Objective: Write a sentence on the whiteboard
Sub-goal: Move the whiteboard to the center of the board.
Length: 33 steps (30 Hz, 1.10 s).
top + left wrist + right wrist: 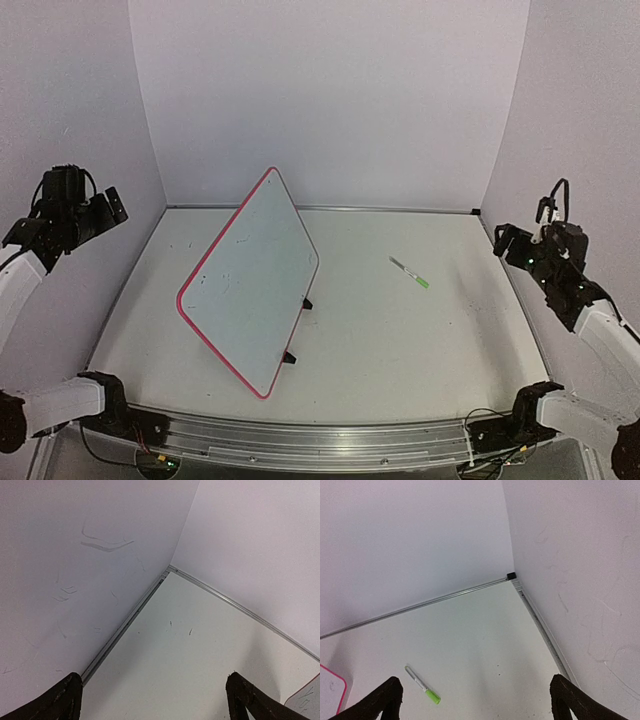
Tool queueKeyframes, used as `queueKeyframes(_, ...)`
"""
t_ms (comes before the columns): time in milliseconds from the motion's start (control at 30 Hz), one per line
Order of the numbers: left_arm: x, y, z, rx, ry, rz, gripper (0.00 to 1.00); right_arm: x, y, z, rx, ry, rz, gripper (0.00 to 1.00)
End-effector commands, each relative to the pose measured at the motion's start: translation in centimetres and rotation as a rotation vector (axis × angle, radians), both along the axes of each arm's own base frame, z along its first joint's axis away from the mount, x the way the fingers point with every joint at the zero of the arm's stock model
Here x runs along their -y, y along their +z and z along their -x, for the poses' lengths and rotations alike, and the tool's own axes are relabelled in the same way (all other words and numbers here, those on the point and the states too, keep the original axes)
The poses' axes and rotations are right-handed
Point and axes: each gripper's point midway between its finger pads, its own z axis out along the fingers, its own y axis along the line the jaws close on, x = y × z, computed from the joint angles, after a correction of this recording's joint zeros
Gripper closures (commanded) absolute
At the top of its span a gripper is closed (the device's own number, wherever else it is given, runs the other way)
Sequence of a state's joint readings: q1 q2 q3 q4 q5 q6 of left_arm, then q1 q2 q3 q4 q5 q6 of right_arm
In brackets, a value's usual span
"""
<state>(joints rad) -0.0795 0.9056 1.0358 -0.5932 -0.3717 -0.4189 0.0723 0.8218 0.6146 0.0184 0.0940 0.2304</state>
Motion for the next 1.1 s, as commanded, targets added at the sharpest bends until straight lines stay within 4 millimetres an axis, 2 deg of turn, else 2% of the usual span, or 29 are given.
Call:
queueKeyframes(0,1.1,3.5,0.1,-0.031,-0.081,-0.014,0.0,-4.9,0.8,-0.5,-0.024,0.299,0.017,0.02)
queueKeyframes(33,1.3,4.3,0.0,-0.038,-0.106,-0.03,0.0,-5.8,0.5,-0.7,-0.038,0.352,0.012,0.02)
queueKeyframes(200,3.4,4.8,-1.7,-0.101,-0.277,-0.107,0.01,-10.4,-0.8,-1.5,-0.097,0.559,0.005,0.05)
queueKeyframes(267,4.0,4.5,-2.2,-0.085,-0.312,-0.108,0.01,-13.0,-1.2,-1.7,-0.115,0.632,0.036,0.05)
queueKeyframes(333,4.9,4.2,-2.5,-0.044,-0.359,-0.092,0.0,-16.7,-2.4,-1.6,-0.148,0.729,0.072,0.05)
queueKeyframes(467,5.8,2.3,-2.5,0.003,-0.404,-0.079,0.01,-22.5,-3.9,-2.5,-0.163,0.893,0.05,0.09)
queueKeyframes(500,5.7,2.0,-2.6,0.015,-0.398,-0.083,0.01,-23.9,-5.1,-2.7,-0.192,0.931,0.056,0.1)
queueKeyframes(567,5.5,0.9,-2.6,0.02,-0.388,-0.089,0.0,-26.2,-5.7,-3.1,-0.204,0.986,0.073,0.12)
queueKeyframes(667,5.5,-0.4,-2.7,0.004,-0.39,-0.101,0.01,-29.5,-7.7,-3.7,-0.238,1.078,0.102,0.16)
queueKeyframes(867,6.0,-2.7,-3.3,-0.064,-0.427,-0.091,0.0,-35.5,-12.7,-3.7,-0.305,1.209,0.149,0.26)
queueKeyframes(933,6.3,-3.1,-3.5,-0.079,-0.441,-0.082,0.01,-37.0,-14.2,-3.6,-0.319,1.239,0.157,0.29)
queueKeyframes(1067,6.3,-3.3,-3.8,-0.087,-0.441,-0.082,0.01,-39.3,-16.0,-3.0,-0.32,1.284,0.19,0.37)
